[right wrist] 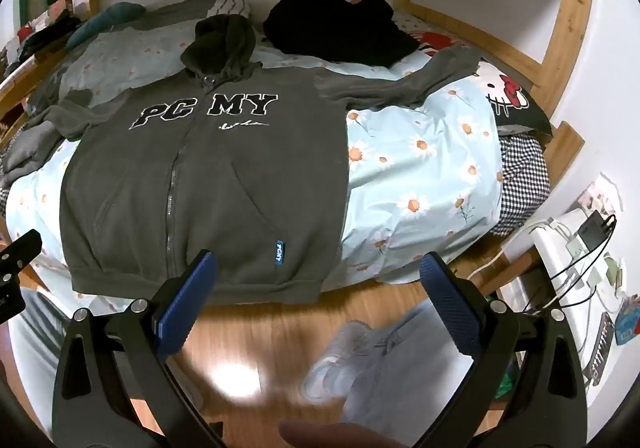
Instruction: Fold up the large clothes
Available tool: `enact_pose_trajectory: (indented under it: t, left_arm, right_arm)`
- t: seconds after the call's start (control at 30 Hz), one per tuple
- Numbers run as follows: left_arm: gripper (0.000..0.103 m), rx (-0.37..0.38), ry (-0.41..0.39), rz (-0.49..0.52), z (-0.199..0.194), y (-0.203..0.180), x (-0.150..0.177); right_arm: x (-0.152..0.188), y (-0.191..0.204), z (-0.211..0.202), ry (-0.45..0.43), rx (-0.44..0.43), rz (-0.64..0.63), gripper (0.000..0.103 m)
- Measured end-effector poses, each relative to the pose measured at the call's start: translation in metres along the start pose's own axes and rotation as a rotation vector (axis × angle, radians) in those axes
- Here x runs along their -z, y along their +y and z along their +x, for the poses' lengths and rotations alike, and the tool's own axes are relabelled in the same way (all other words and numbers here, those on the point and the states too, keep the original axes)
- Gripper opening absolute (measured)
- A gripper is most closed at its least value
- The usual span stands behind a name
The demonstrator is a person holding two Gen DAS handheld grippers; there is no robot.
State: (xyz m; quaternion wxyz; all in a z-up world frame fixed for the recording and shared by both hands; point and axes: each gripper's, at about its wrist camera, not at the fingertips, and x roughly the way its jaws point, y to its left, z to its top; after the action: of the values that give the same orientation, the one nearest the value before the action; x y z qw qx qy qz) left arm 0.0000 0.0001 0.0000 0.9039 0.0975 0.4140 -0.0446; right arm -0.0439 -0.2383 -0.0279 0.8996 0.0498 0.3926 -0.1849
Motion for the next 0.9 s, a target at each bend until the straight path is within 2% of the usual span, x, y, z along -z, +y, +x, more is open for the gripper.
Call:
enact_pose_trajectory:
  t: [0.03,0.9]
  left_arm:
    - [0.098,-0.002,0.001,0.001,0.000,0.000,0.000]
    - [0.098,-0.001,0.021,0.011,0.008,-0.003,0.008]
  right_arm:
    - [0.000,0.001,0.001,0.018,0.004,-0.001,0.100]
    - [0.003,0.002,0.006,0.020,0.007,-0.007,0.100]
